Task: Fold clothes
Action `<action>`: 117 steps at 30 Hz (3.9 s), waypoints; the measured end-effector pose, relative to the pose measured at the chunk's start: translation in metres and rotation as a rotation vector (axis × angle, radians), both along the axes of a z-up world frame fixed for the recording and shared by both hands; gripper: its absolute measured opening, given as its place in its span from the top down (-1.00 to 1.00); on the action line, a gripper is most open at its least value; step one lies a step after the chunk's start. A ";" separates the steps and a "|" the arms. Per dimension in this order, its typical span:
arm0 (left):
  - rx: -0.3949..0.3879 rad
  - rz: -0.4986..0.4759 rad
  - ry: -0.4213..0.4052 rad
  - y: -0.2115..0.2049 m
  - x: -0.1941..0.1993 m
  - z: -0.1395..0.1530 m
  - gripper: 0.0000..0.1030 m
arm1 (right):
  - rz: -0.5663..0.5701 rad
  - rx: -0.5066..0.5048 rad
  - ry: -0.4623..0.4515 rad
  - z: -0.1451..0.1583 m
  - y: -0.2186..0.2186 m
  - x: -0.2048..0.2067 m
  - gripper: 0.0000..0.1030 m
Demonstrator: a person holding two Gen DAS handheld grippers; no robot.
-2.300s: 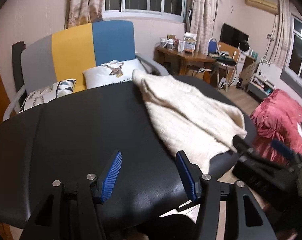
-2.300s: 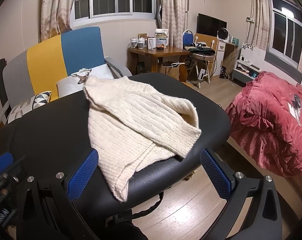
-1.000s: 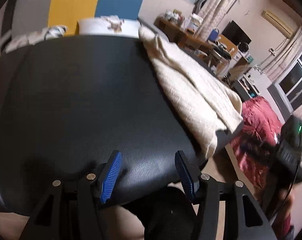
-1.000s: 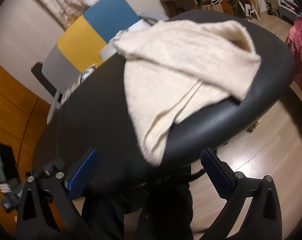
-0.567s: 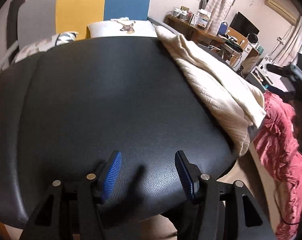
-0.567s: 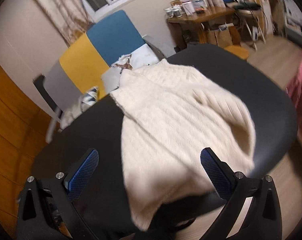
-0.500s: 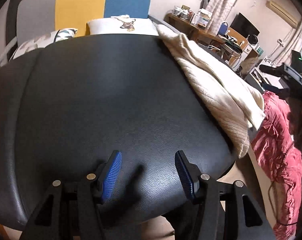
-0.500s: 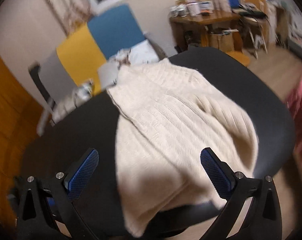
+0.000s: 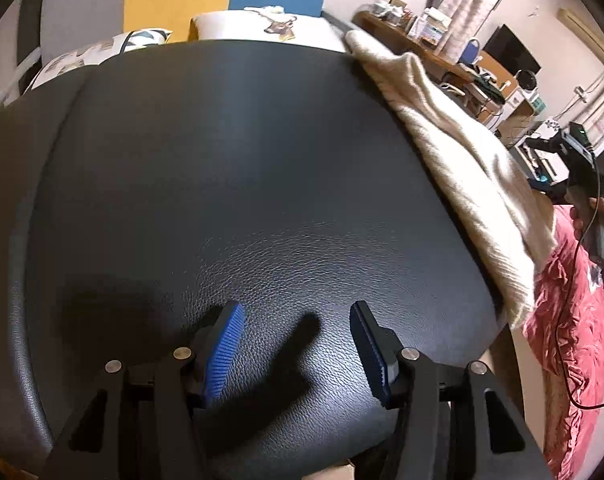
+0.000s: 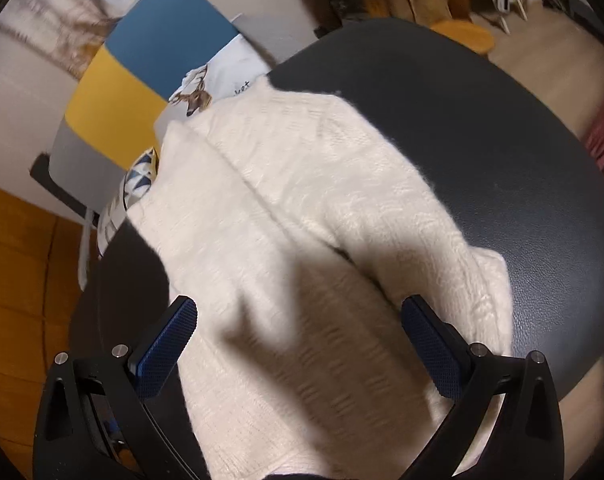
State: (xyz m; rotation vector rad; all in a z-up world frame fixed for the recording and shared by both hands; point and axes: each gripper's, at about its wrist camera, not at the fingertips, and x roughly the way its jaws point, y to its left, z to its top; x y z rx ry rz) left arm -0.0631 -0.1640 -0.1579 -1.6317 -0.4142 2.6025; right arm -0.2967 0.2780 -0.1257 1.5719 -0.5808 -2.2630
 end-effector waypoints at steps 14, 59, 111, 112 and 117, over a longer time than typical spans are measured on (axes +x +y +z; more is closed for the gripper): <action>0.003 -0.023 -0.011 0.029 0.011 0.003 -0.08 | 0.184 0.249 0.048 -0.010 -0.036 0.011 -0.62; -0.004 -0.240 0.161 0.127 -0.037 0.084 -0.08 | 0.130 0.264 0.017 -0.005 -0.004 0.072 -0.22; 0.318 -0.191 -0.101 0.143 -0.137 0.045 -0.09 | 0.343 0.057 0.289 0.000 -0.159 0.197 0.85; 0.306 -0.203 -0.106 0.149 -0.138 0.044 -0.08 | 0.354 0.058 0.295 0.002 -0.163 0.199 0.85; 0.346 -0.226 -0.136 0.165 -0.134 0.035 0.87 | 0.363 0.070 0.317 0.009 -0.171 0.207 0.85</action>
